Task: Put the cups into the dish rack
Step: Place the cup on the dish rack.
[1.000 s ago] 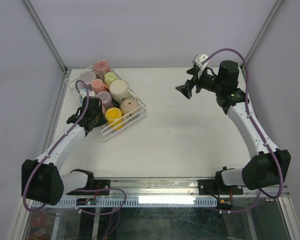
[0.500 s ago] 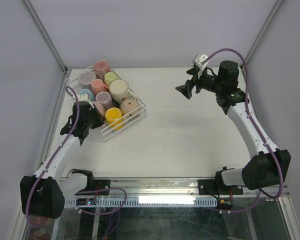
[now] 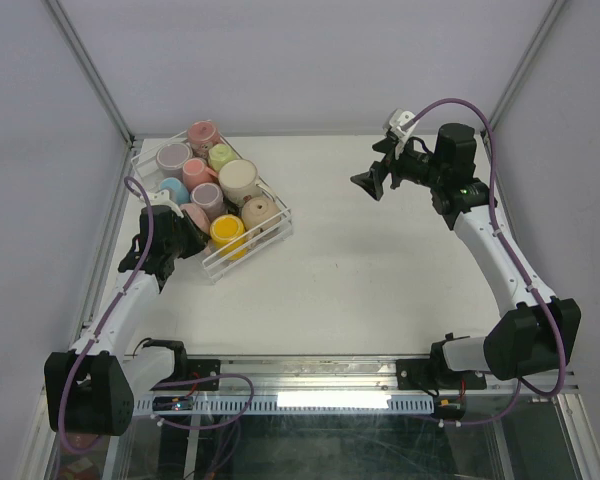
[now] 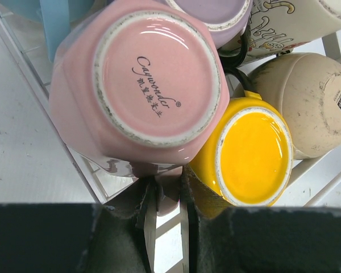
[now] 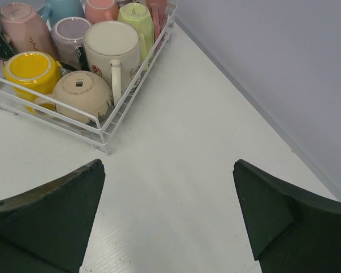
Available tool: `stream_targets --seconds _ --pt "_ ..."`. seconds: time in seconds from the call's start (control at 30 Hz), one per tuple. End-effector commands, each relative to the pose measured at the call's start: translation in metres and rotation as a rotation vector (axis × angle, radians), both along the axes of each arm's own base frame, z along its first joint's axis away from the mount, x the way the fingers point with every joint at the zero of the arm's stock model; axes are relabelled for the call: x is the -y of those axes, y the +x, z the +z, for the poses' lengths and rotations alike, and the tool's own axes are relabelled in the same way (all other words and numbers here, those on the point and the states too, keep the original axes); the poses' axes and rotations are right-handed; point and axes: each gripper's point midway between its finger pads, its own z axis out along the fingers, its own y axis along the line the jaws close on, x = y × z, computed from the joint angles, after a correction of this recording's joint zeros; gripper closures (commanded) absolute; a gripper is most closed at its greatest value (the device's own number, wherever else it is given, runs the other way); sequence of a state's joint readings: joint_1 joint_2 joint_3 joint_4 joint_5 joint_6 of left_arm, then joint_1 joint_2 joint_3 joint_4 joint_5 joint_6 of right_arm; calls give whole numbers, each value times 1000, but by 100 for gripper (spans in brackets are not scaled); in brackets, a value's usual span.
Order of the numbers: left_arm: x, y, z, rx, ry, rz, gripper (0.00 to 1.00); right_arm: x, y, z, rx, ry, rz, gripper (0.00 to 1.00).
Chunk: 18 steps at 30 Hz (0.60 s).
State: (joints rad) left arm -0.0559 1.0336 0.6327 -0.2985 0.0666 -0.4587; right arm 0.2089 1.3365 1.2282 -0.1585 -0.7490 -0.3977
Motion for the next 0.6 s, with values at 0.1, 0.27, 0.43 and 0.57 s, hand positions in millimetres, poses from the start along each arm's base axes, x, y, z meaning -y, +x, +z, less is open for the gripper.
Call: stream_targets --seconds 0.1,0.27,0.43,0.57 --pt "7 12 32 129 -81 -19 100 -1 -6 21 61 29 18 2" --pt "12 11 46 198 -175 -60 100 -1 -7 20 59 30 17 2" --pt "14 18 53 233 -250 -88 100 -1 -7 21 63 29 16 2" --pt "13 18 46 208 -272 -105 100 0 -8 21 67 27 12 2"
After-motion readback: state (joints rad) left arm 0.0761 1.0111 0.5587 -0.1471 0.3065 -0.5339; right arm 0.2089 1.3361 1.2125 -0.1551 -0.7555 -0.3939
